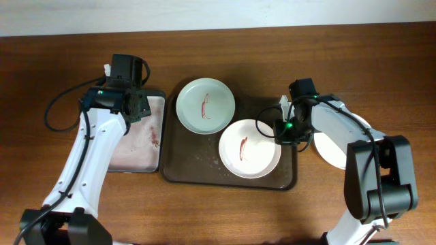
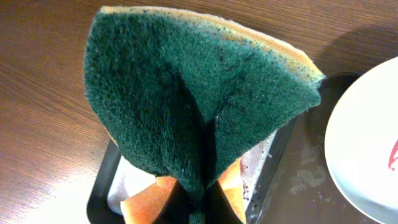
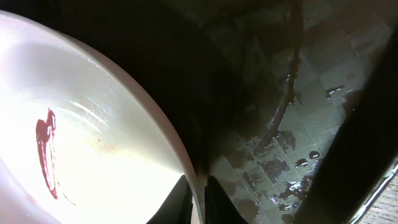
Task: Clean dirty plates on tray and stack at the side
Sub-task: 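Dip the sponge in the basin and lift it with the left gripper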
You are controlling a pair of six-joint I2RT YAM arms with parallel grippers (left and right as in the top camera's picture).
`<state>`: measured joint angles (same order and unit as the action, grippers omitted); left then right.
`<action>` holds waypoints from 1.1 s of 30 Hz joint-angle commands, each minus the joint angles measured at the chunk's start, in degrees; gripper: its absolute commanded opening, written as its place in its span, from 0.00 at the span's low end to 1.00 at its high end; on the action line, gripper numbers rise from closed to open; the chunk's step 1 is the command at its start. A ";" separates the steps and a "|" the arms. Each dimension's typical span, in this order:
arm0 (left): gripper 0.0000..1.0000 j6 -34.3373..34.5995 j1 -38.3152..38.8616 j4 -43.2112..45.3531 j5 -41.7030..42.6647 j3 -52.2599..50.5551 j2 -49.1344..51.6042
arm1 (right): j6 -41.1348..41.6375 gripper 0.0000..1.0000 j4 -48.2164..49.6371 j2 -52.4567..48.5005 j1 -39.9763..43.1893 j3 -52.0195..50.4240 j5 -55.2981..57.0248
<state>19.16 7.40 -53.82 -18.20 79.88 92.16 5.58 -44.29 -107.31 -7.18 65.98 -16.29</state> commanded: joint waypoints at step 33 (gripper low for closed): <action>0.00 0.79 0.11 -0.92 -1.11 0.79 -1.66 | -0.22 0.04 0.44 -0.13 -0.37 -3.93 0.44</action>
<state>19.16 7.40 -54.70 -18.28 79.88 92.16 5.50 -44.31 -106.98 -7.22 63.46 -17.23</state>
